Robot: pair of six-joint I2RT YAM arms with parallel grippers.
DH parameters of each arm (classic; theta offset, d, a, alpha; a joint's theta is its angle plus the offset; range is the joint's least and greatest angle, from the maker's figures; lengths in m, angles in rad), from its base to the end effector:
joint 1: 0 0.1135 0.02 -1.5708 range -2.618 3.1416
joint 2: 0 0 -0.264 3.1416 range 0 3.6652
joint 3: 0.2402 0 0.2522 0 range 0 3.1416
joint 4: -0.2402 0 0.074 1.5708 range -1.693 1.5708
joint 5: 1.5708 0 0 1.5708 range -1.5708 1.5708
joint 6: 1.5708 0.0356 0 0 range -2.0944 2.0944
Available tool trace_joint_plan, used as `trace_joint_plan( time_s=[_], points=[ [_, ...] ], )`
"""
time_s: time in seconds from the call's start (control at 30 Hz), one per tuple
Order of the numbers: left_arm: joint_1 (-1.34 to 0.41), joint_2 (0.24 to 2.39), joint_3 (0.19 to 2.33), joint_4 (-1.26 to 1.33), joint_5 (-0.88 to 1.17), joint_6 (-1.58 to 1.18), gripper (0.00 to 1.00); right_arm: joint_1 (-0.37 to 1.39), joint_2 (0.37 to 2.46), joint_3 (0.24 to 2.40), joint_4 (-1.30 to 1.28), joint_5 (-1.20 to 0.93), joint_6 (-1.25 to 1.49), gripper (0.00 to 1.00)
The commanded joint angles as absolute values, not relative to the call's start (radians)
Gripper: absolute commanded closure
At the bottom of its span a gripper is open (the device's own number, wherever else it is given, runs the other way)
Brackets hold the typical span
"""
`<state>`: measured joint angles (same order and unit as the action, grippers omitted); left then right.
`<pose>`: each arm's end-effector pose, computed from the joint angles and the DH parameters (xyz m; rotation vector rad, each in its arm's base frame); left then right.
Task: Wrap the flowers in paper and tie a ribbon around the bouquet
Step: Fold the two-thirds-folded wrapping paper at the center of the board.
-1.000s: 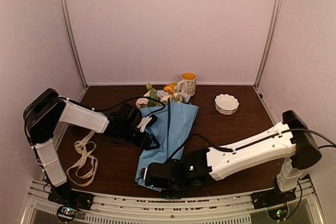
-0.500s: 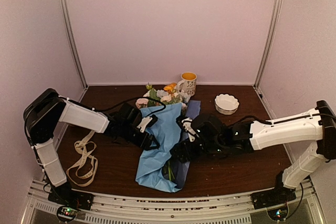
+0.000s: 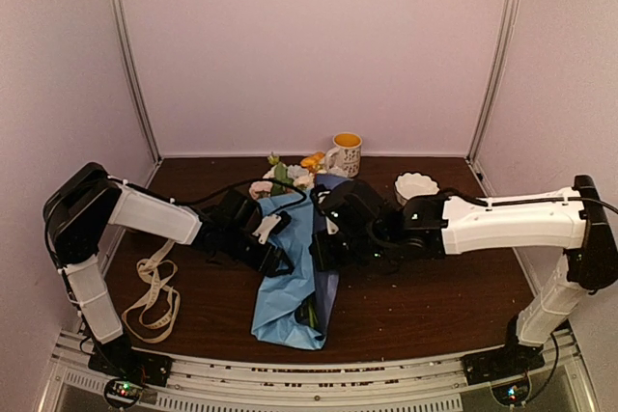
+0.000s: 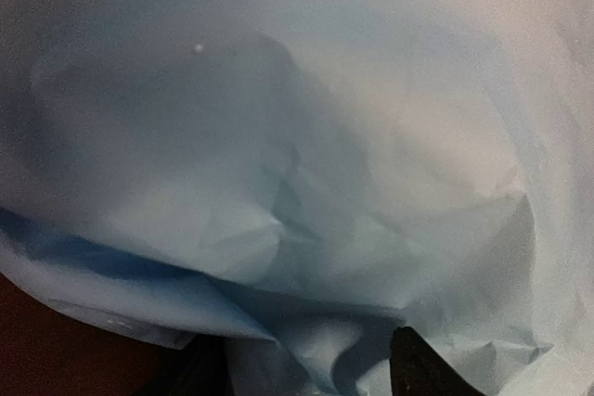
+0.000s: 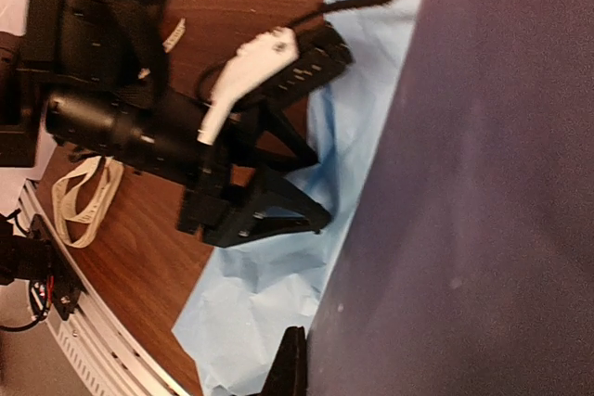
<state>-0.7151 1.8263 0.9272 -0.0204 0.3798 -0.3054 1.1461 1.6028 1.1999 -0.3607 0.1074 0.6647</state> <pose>0.2564 -0.2401 0.1294 0.6993 2.5301 -0.8714 0.1503 0.3231 0.2609 -0.5318 2.4036 0.7451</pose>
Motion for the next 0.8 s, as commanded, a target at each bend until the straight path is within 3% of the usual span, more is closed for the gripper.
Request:
trace_joint_plan(
  time_s=[0.0,0.33,0.77],
  points=[
    [-0.716,1.879,0.934,-0.073,0.325,-0.291,0.36,1.178,1.657,1.325,-0.419,0.115,0.635,1.0],
    [-0.706,1.877,0.918,-0.002,0.398,-0.343,0.36,1.149,1.91,1.478,-0.405,-0.03,0.703,0.98],
    [-0.641,1.701,0.835,0.105,0.551,-0.424,0.29,1.076,2.02,1.397,-0.38,-0.071,0.799,1.0]
  ],
)
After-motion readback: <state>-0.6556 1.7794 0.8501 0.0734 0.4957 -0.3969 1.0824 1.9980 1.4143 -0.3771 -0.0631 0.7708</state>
